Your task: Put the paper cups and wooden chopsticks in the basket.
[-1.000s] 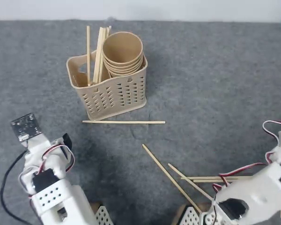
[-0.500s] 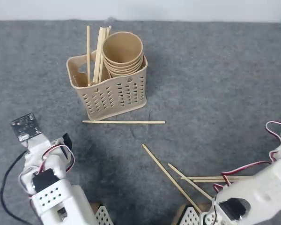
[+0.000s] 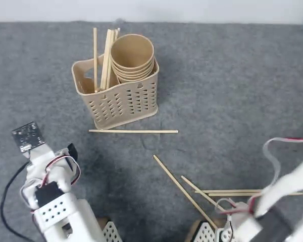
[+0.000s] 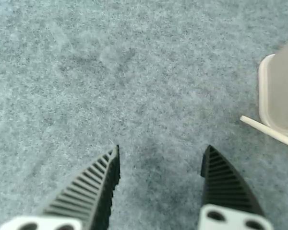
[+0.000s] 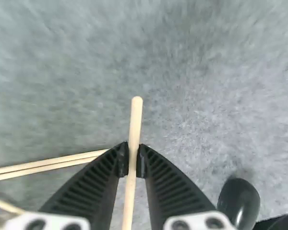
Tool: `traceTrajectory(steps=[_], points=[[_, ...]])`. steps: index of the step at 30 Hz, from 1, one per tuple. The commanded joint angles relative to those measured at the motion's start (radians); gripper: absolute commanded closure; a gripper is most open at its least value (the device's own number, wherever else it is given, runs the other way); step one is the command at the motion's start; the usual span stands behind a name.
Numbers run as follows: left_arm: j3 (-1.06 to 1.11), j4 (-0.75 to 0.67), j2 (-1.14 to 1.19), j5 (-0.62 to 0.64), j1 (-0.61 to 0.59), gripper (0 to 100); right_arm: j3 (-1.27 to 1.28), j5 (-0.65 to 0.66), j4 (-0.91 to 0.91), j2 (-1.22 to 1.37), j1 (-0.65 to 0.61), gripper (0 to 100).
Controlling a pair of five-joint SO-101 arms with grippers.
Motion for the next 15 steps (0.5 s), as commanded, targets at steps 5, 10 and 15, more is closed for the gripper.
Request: traceTrajectory(steps=[5, 10, 15], points=[[-0.044, -0.023, 0.002, -0.011, 0.000, 74, 0.086, -0.187, 0.117, -0.503, -0.255, 99.2], [-0.044, -0.023, 0.002, -0.011, 0.000, 74, 0.264, -0.359, -0.139, -0.650, -0.421, 99.2], [-0.044, -0.023, 0.002, -0.012, 0.000, 74, 0.344, -0.531, -0.446, -0.656, -0.549, 99.2]])
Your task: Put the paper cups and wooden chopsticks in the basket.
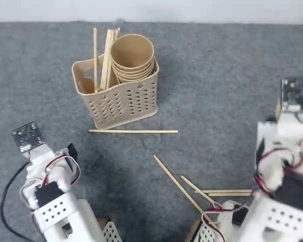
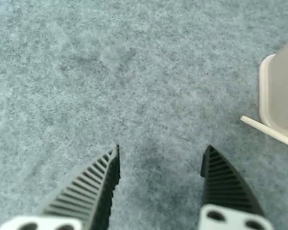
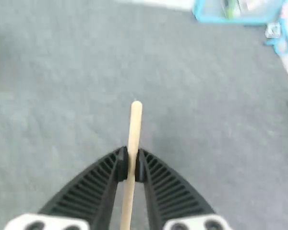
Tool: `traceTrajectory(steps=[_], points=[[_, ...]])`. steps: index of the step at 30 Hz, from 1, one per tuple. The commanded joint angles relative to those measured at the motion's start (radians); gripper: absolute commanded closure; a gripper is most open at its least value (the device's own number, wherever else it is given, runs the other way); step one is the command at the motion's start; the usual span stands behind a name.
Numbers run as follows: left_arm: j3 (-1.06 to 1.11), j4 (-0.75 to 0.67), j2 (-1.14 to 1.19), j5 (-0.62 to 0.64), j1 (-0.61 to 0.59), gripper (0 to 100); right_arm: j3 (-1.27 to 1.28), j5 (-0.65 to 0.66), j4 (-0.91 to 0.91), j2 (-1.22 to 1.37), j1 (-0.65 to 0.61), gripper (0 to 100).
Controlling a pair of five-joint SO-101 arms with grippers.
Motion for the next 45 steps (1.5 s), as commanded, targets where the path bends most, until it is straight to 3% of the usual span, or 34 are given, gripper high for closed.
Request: traceTrajectory(steps=[1, 12, 15, 20, 24, 37, 45], points=[[-0.044, -0.023, 0.002, -0.012, 0.002, 74, 0.025, -0.115, -0.240, -0.024, -0.094, 99.2], [-0.044, -0.021, 0.002, -0.012, 0.002, 74, 0.063, -0.663, -0.814, -0.036, -0.390, 99.2], [-0.044, -0.021, 0.002, -0.012, 0.002, 74, 0.061, -0.750, -0.960, -0.030, -0.496, 99.2], [-0.044, -0.023, 0.002, -0.012, 0.002, 74, 0.049, -0.740, -1.194, 0.007, -0.690, 99.2], [-0.044, -0.023, 0.002, -0.012, 0.002, 74, -0.041, -0.658, -1.188, 0.130, -0.799, 99.2], [-0.044, -0.028, 0.002, -0.012, 0.002, 74, -0.563, -0.652, -1.184, 0.750, -0.843, 99.2], [-0.044, -0.028, 0.002, -0.012, 0.002, 74, -0.514, -0.641, -1.124, 0.960, -0.891, 99.2]])
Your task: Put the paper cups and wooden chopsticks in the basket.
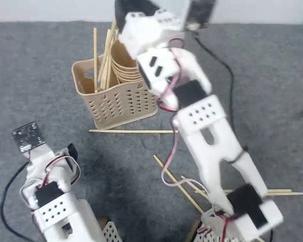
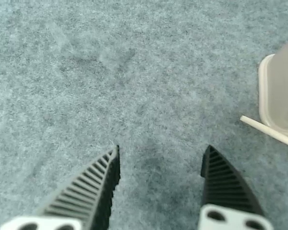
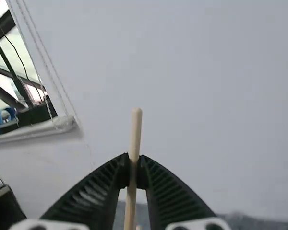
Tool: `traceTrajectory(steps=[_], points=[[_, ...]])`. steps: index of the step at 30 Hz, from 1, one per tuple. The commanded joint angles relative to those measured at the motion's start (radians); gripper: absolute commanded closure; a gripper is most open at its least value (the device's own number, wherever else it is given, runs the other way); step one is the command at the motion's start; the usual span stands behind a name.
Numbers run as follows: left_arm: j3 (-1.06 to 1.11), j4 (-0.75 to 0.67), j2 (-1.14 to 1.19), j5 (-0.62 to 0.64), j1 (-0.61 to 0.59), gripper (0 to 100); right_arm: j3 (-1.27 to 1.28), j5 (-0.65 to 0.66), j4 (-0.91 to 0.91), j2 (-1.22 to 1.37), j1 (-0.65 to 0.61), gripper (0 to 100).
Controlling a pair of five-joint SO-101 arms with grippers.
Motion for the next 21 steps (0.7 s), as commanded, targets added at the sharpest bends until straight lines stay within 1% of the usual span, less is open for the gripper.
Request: traceTrajectory(steps=[1, 5, 7, 9, 10, 12, 17, 21], points=[[-0.044, -0.028, 0.002, -0.012, 0.000, 74, 0.026, 0.060, 0.036, 0.022, -0.030, 99.2], [-0.044, -0.028, 0.002, -0.012, 0.000, 74, 0.054, 0.164, 0.042, 0.022, -0.062, 98.3], [-0.044, -0.028, 0.002, -0.012, 0.000, 74, 0.049, 0.187, 0.064, 0.002, -0.077, 92.7], [-0.044, -0.028, 0.002, -0.012, 0.000, 74, 0.043, 0.215, 0.145, -0.041, -0.097, 85.3], [-0.044, -0.028, 0.002, -0.012, 0.000, 74, 0.037, 0.221, 0.199, -0.067, -0.107, 82.4], [-0.044, -0.028, 0.002, -0.012, 0.000, 74, 0.025, 0.216, 0.311, -0.127, -0.116, 79.8], [-0.044, -0.028, 0.002, -0.012, 0.000, 74, 0.015, 0.218, 0.605, -0.340, -0.120, 79.7], [-0.044, -0.028, 0.002, -0.012, 0.000, 74, 0.017, 0.216, 1.004, -0.524, -0.059, 79.7]])
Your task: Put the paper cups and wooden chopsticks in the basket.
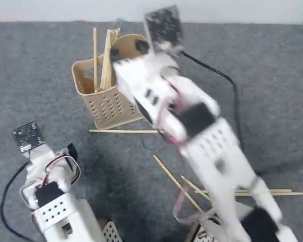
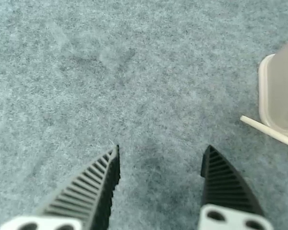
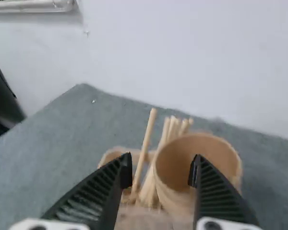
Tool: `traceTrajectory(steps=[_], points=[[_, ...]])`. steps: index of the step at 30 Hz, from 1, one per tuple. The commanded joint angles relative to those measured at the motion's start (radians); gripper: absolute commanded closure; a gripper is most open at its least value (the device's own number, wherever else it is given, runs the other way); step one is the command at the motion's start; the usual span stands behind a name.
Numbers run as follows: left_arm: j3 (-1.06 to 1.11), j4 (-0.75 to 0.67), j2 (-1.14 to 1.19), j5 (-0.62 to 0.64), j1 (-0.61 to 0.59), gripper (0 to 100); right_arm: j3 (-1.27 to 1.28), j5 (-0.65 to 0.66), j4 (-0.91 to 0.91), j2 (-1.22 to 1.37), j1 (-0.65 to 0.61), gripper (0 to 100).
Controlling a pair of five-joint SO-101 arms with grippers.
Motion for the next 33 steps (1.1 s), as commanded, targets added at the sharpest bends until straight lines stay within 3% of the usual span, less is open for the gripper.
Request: traceTrajectory(steps=[1, 6, 11, 15, 17, 20, 24, 33], points=[[-0.044, -0.028, 0.002, -0.012, 0.000, 74, -0.044, 0.020, 0.392, -0.197, 0.073, 79.7], [-0.048, -0.025, 0.002, -0.006, 0.000, 74, 0.167, 0.025, 0.685, -0.320, 0.213, 79.7], [-0.079, -0.003, 0.011, 0.057, 0.005, 74, 0.543, 0.043, 0.713, -0.375, 0.404, 79.5], [-0.105, 0.017, 0.012, 0.081, 0.008, 74, 0.832, 0.216, 0.567, -0.375, 0.499, 79.6], [-0.145, 0.092, 0.012, 0.083, 0.044, 74, 0.950, 0.273, 0.452, -0.375, 0.529, 79.7], [-0.255, 0.233, 0.012, 0.133, 0.106, 74, 1.074, 0.301, 0.295, -0.375, 0.553, 79.7], [-0.378, 0.308, 0.018, 0.195, 0.153, 74, 1.192, 0.305, 0.162, -0.375, 0.552, 79.7], [-0.486, 0.213, 0.470, 0.296, 0.227, 74, 1.258, 0.344, 0.107, -0.386, 0.559, 79.7]])
